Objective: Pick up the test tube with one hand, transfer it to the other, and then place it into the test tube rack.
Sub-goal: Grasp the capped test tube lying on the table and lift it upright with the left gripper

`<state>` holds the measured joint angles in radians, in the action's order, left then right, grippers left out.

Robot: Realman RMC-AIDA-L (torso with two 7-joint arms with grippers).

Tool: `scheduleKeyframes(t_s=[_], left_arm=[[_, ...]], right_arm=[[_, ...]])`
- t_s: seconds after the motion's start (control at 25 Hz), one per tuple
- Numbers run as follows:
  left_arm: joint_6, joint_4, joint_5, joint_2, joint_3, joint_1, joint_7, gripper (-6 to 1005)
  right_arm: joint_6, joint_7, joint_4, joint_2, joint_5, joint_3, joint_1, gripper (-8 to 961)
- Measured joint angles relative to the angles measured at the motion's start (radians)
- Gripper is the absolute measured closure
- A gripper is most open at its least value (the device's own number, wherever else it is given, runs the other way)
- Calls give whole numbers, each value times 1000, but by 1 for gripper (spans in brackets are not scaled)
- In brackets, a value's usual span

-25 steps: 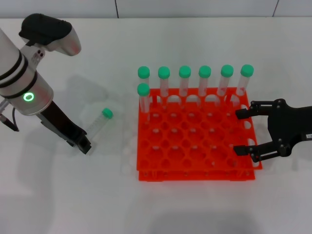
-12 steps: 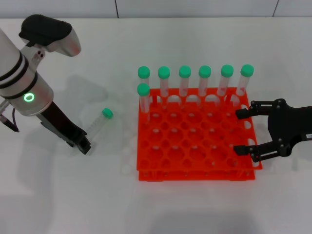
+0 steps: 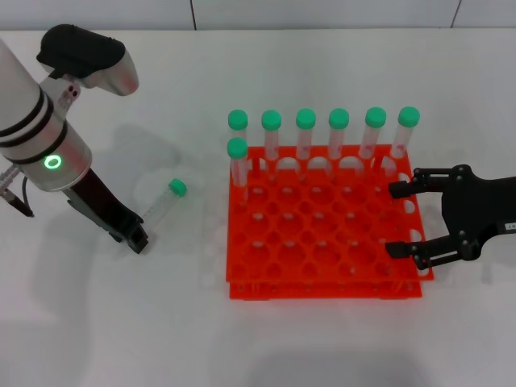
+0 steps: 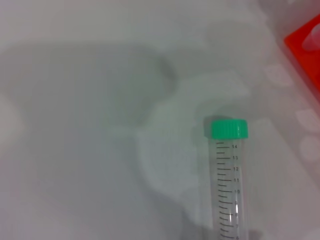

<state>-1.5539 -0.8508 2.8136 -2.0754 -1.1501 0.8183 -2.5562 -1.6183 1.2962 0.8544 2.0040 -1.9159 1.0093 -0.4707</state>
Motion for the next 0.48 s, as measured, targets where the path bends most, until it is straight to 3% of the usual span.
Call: scheduleKeyframes(t_s=[0.48], left_arm=[[-2, -48, 2, -2, -18, -3, -1, 773]], right_arm=[[0, 0, 0, 2, 4, -3, 0, 84]])
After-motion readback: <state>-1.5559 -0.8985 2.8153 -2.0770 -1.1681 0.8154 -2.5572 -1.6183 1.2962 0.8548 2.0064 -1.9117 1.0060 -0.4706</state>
